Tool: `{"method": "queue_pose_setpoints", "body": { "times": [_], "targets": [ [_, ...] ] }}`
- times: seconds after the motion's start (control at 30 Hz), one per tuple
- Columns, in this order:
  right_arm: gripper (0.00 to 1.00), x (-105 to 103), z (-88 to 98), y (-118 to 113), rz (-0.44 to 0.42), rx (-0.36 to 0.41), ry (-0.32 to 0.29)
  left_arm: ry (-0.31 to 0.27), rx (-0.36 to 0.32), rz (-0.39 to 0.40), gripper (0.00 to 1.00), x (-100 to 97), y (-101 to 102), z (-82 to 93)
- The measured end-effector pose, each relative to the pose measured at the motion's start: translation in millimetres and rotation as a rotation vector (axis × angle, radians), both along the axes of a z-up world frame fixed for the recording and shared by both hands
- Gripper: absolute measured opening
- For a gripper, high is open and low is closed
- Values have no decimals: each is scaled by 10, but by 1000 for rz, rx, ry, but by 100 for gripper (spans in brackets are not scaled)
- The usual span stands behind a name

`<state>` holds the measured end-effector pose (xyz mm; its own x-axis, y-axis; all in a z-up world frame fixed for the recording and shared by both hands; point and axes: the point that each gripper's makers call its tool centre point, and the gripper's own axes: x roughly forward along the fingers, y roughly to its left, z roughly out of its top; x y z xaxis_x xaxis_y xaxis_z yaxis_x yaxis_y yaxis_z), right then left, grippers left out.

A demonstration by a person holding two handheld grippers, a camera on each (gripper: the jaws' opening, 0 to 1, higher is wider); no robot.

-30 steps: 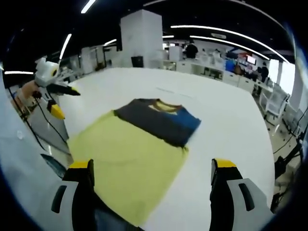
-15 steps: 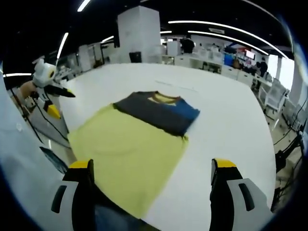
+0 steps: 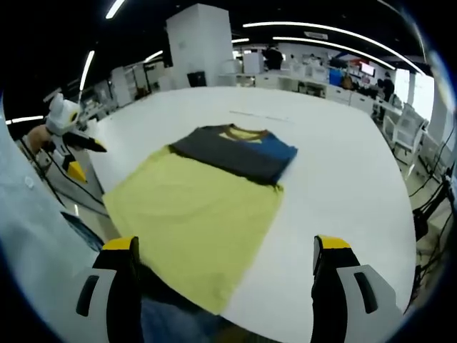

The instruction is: Fold the garment on the visible template until the final outline fits inside the template.

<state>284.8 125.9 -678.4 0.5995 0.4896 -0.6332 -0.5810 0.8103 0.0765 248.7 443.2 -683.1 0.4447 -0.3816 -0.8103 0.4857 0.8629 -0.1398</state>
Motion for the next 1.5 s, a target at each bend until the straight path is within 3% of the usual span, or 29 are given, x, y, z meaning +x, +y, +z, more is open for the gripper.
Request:
{"method": "queue_pose_setpoints", "body": {
  "times": [0.6, 0.83, 1.17, 1.27, 1.5],
  "targets": [
    [100, -194, -193, 46, -32, 21, 81, 120, -12, 25, 92, -204, 23, -179],
    [100, -248, -245, 45, -41, 28, 103, 188, -46, 54, 79, -280, 18, -263],
    [99, -318, -357, 27, -80, 43, 151, 236, -75, 51, 64, -319, -24, -364],
    [93, -354, -387, 27, -89, 54, 170, 283, -76, 57, 63, -375, -9, -448],
    [87, -427, -474, 9, -106, 61, 212, 292, -114, 84, 53, -333, -46, -489]
  ]
}}
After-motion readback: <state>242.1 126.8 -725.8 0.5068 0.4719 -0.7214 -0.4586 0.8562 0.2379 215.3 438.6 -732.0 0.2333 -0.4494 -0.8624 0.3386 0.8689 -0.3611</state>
